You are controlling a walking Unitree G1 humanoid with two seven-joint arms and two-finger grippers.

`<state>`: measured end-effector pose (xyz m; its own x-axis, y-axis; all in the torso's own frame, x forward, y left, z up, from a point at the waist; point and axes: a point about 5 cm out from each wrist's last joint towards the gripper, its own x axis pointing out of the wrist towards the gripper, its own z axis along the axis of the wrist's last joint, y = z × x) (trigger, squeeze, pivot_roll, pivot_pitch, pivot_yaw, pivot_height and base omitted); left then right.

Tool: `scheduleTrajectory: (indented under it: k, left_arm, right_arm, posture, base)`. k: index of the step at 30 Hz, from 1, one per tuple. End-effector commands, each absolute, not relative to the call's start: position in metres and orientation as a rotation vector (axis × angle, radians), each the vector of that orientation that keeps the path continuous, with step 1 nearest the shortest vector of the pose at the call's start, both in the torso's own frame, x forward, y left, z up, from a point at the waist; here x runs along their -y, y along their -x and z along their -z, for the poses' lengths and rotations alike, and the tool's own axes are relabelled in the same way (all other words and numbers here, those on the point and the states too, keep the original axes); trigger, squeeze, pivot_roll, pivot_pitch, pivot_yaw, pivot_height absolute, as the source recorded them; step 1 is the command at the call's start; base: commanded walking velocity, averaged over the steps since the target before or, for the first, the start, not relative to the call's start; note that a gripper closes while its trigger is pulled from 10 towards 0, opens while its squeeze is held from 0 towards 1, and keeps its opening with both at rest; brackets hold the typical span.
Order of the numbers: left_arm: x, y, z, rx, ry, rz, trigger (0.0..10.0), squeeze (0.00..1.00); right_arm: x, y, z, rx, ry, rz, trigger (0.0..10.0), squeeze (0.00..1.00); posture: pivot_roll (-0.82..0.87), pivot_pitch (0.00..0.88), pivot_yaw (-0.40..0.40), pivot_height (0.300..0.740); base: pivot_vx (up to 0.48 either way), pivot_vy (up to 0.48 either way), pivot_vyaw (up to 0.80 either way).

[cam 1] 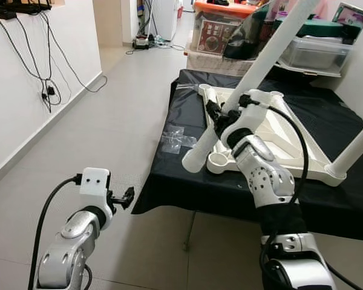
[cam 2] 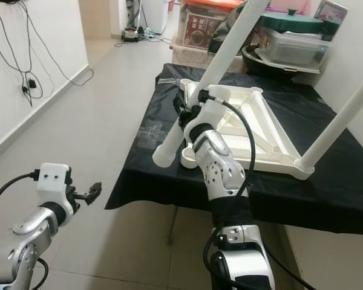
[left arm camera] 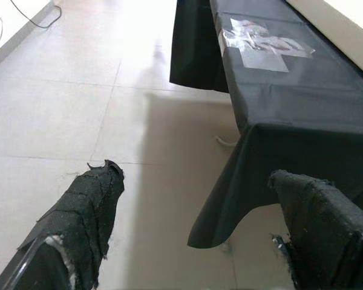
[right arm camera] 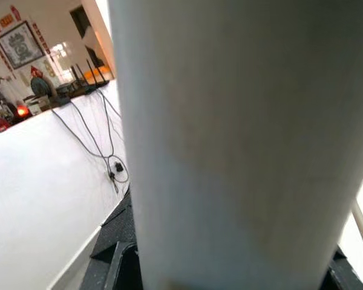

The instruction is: Building children table

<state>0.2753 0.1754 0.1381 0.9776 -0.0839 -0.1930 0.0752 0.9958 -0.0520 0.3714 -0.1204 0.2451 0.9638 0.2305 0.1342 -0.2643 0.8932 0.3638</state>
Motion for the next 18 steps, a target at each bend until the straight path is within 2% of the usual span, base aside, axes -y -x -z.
scheduleTrajectory:
  k: [1,5,6,8,10,12,18]
  left_arm:
    - [-0.175,-0.274,-0.143,-0.167,0.039,0.08,10.0,0.0]
    - [-0.173,-0.272,-0.147,-0.133,0.015,0.085,10.0,0.0]
    - [-0.171,-0.271,-0.148,-0.119,0.012,0.086,10.0,0.0]
    - [-0.17,-0.27,-0.148,-0.111,0.012,0.086,10.0,0.0]
    - [-0.17,-0.27,-0.148,-0.111,0.012,0.086,10.0,0.0]
    - [-0.17,-0.268,-0.154,-0.031,-0.042,0.074,10.0,0.0]
    - [-0.167,-0.263,-0.157,-0.003,-0.019,0.121,10.0,0.0]
  right_arm:
    - [0.12,-0.369,-0.247,0.076,-0.428,-0.296,10.0,0.0]
    - [0.119,-0.368,-0.248,0.088,-0.381,-0.328,10.0,0.0]
    - [0.119,-0.366,-0.248,0.134,-0.295,-0.316,10.0,0.0]
    - [0.119,-0.363,-0.248,0.168,-0.234,-0.309,10.0,0.0]
    - [0.119,-0.363,-0.248,0.168,-0.234,-0.309,10.0,0.0]
    - [0.115,-0.352,-0.245,0.264,-0.216,-0.318,10.0,0.0]
    - [0.105,-0.343,-0.231,0.215,-0.234,-0.347,10.0,0.0]
  posture:
    - [0.09,0.0,-0.088,0.74]
    - [0.09,0.0,-0.088,0.74]
    - [0.1,0.0,-0.09,0.74]
    - [0.1,0.0,-0.09,0.74]
    - [0.1,0.0,-0.09,0.74]
    - [0.1,0.0,-0.09,0.74]
    - [0.09,0.0,-0.086,0.74]
  base:
    - [0.0,0.0,0.0]
    - [0.0,0.0,0.0]
    - [0.0,0.0,0.0]
    - [0.0,0.0,0.0]
    - [0.0,0.0,0.0]
    - [0.0,0.0,0.0]
    - [0.0,0.0,0.0]
